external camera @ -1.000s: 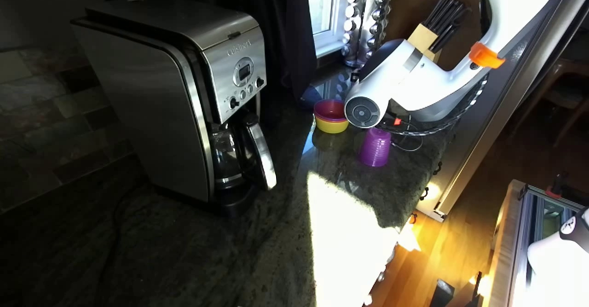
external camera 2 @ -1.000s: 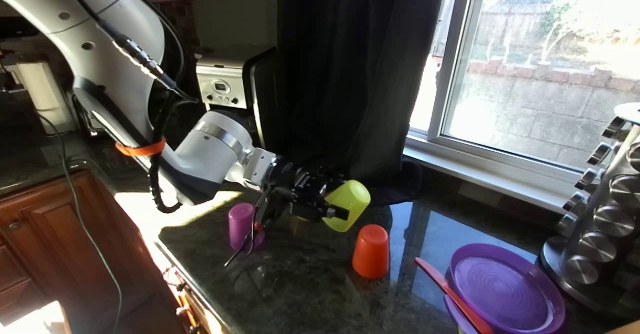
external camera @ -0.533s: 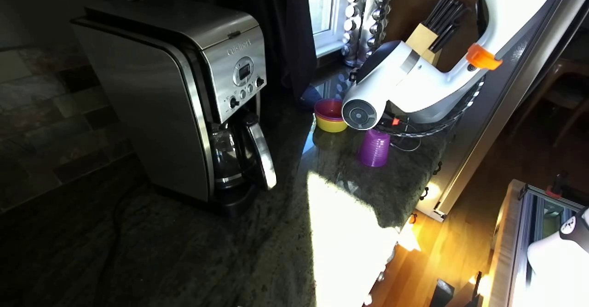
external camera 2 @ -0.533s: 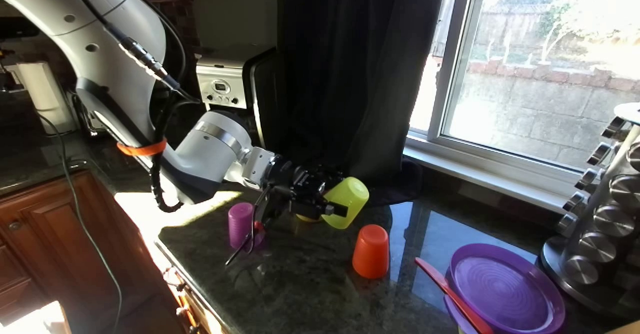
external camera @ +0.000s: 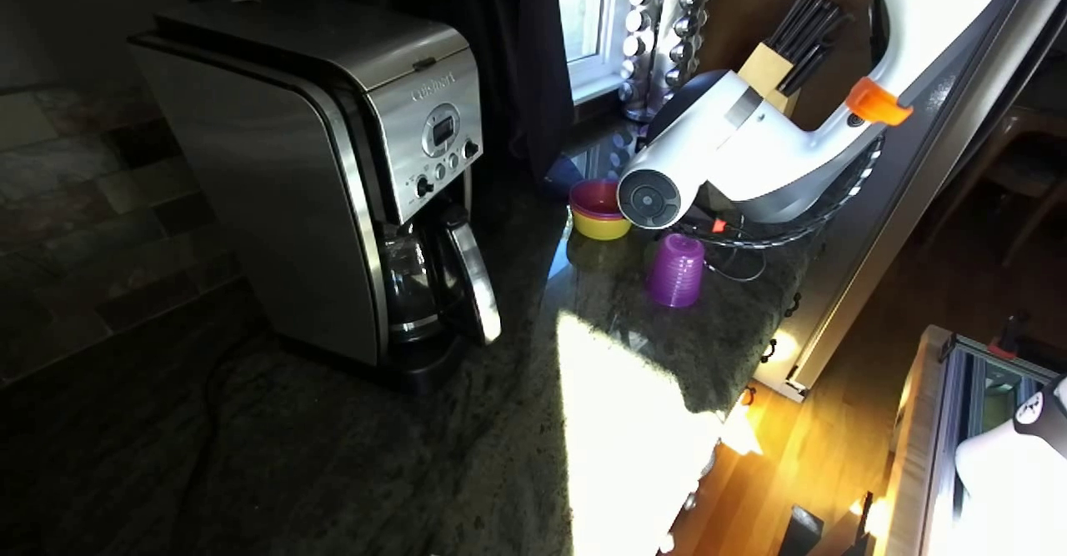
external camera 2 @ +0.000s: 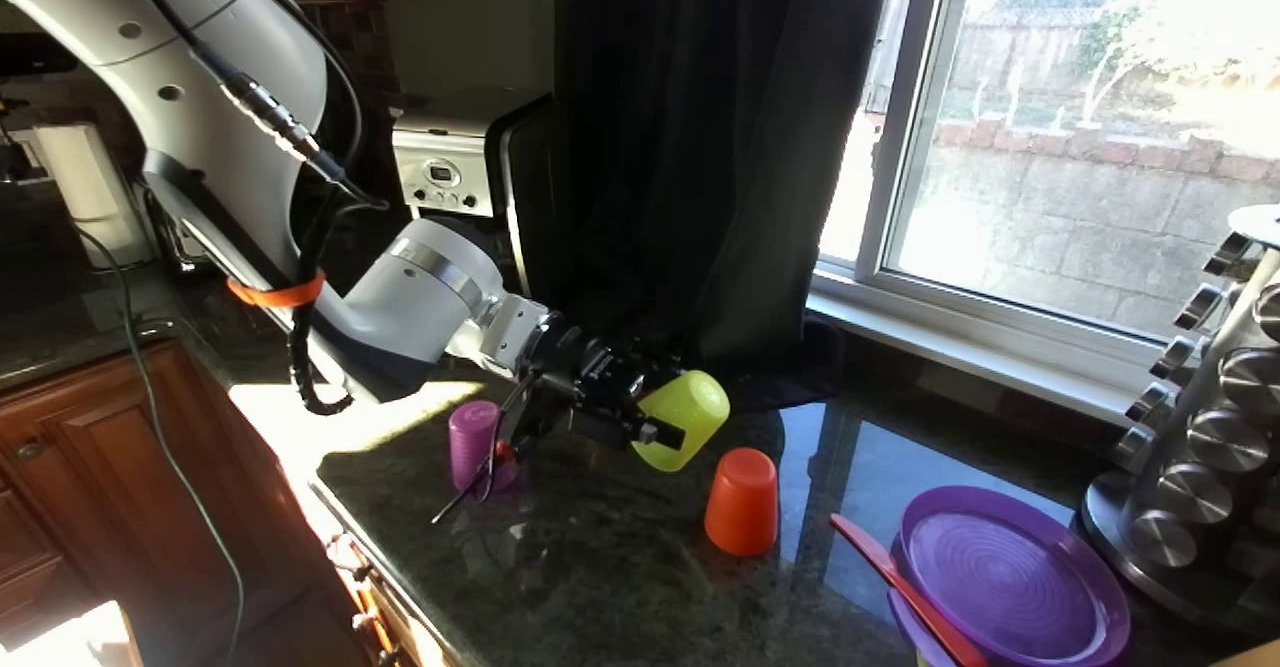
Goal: Place the yellow cup upside down.
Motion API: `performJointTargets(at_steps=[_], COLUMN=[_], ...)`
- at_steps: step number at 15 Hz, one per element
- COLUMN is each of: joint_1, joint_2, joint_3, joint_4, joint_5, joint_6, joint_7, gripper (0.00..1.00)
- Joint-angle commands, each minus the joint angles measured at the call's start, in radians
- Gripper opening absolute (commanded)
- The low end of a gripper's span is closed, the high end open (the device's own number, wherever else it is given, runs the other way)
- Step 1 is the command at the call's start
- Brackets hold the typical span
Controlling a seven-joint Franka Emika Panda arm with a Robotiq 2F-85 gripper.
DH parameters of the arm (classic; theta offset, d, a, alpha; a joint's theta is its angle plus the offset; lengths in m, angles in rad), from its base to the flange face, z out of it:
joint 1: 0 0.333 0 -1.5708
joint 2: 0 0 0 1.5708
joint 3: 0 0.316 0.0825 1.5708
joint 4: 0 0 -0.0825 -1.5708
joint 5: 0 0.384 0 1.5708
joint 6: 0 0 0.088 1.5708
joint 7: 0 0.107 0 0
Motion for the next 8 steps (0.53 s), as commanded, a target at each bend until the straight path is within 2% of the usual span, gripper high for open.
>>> performJointTargets(at_steps=[1,8], joint_1=[-0.007,0.0], joint_2=[-0.044,-0.05], joint_3=[0.005,-0.002], joint_4=[-0.035,-0.051], joint_5=[0.069,0.145], joint_6=[0.034,-0.003], joint_7=[-0.032,-0.06], gripper=[0.49,0.49])
